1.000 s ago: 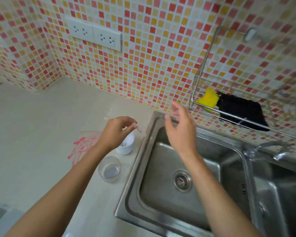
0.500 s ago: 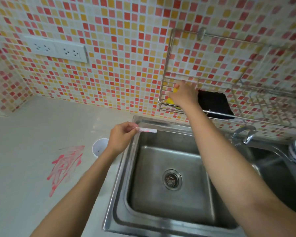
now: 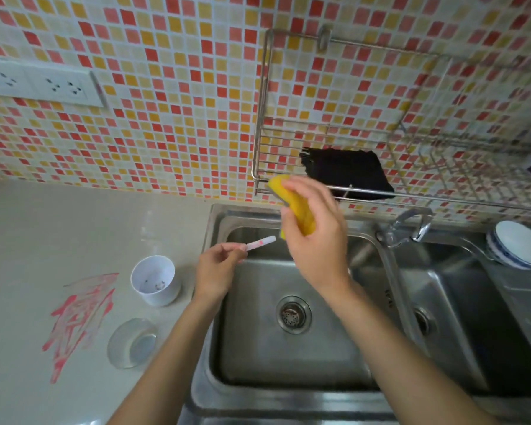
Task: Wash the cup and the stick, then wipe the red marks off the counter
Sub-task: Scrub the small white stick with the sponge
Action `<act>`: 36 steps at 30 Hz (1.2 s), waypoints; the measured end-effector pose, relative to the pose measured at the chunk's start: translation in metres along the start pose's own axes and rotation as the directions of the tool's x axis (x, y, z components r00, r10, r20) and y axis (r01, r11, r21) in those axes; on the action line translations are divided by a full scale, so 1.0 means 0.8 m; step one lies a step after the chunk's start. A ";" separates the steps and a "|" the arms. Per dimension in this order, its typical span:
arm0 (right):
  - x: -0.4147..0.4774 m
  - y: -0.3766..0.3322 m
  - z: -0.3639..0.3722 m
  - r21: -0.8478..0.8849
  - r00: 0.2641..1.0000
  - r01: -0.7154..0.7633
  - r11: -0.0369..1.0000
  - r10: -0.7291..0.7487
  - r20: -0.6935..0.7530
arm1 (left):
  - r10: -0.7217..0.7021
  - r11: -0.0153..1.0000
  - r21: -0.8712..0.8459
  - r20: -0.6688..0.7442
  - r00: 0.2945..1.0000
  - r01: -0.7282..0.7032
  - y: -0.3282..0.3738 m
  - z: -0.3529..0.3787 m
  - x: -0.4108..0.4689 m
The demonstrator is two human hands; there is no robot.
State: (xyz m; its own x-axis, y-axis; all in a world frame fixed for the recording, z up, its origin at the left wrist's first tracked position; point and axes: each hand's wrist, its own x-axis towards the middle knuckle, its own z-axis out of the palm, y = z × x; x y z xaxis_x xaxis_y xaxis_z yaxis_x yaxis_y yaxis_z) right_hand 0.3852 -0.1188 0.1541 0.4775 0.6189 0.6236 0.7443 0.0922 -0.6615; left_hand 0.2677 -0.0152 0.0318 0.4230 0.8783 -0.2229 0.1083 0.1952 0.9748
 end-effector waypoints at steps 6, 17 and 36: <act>-0.117 0.086 0.036 -0.232 0.960 -0.063 0.971 0.122 0.250 | 0.034 0.999 -0.017 0.077 0.996 -0.033 -0.016 0.017 -0.033; -0.192 0.103 0.036 -0.317 0.941 -0.237 0.918 0.298 0.160 | 0.000 1.000 0.014 0.035 0.999 0.000 -0.066 0.044 -0.083; -0.201 0.158 -0.051 -0.377 0.954 0.021 0.926 0.094 0.284 | -0.218 0.966 -0.127 0.061 0.974 0.224 -0.051 0.106 -0.136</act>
State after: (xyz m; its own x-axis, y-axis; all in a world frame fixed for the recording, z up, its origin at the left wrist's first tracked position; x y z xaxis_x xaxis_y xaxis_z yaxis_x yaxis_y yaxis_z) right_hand 0.4214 -0.2388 -0.0128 0.3935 0.8206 0.4145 0.8751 -0.1962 -0.4423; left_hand 0.2932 -0.1556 0.0149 0.4435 0.7864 -0.4299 0.0851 0.4406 0.8937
